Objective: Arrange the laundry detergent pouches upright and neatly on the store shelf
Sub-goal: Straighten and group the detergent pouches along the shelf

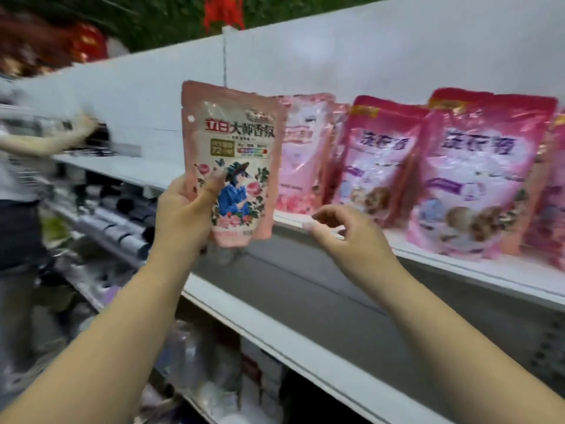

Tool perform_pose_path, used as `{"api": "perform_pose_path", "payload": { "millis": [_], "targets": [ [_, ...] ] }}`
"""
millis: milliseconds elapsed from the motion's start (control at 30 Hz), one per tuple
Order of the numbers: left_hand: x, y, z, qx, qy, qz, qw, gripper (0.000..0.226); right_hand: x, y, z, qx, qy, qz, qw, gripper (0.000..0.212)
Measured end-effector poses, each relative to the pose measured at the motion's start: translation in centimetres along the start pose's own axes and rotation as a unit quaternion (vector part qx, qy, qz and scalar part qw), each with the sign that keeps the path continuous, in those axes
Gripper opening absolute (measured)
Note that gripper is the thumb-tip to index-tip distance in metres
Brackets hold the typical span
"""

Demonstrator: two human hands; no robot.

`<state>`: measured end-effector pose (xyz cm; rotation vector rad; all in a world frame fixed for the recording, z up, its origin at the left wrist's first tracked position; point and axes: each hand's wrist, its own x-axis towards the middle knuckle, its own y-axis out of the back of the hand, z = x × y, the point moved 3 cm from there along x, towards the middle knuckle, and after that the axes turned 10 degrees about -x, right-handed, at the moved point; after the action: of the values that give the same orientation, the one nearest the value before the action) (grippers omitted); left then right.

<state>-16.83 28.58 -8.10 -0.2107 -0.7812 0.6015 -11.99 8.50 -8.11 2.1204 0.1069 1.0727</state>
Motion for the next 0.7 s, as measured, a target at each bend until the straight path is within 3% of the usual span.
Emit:
{"api": "perform_pose_path", "payload": {
  "millis": [100, 233, 433, 700],
  "targets": [
    [3.4, 4.8, -0.9, 0.028, -0.018, 0.022, 0.999, 0.006, 2.0, -4.6, -2.8, -0.141, 0.072, -0.055, 0.986, 0.041],
    [7.6, 10.5, -2.4, 0.037, -0.035, 0.031, 0.998, 0.007, 5.2, -10.3, -4.9, -0.317, 0.104, -0.059, 0.941, 0.055],
    [14.4, 14.8, -5.9, 0.003, -0.013, -0.025, 1.0, 0.006, 7.8, -17.7, -2.7, -0.431, -0.077, -0.038, 0.898, 0.075],
    [22.3, 11.8, -11.4, 0.022, -0.005, -0.064, 0.998, 0.015, 9.2, -19.9, -2.8, -0.442, -0.17, 0.027, 0.88, 0.081]
  ]
}}
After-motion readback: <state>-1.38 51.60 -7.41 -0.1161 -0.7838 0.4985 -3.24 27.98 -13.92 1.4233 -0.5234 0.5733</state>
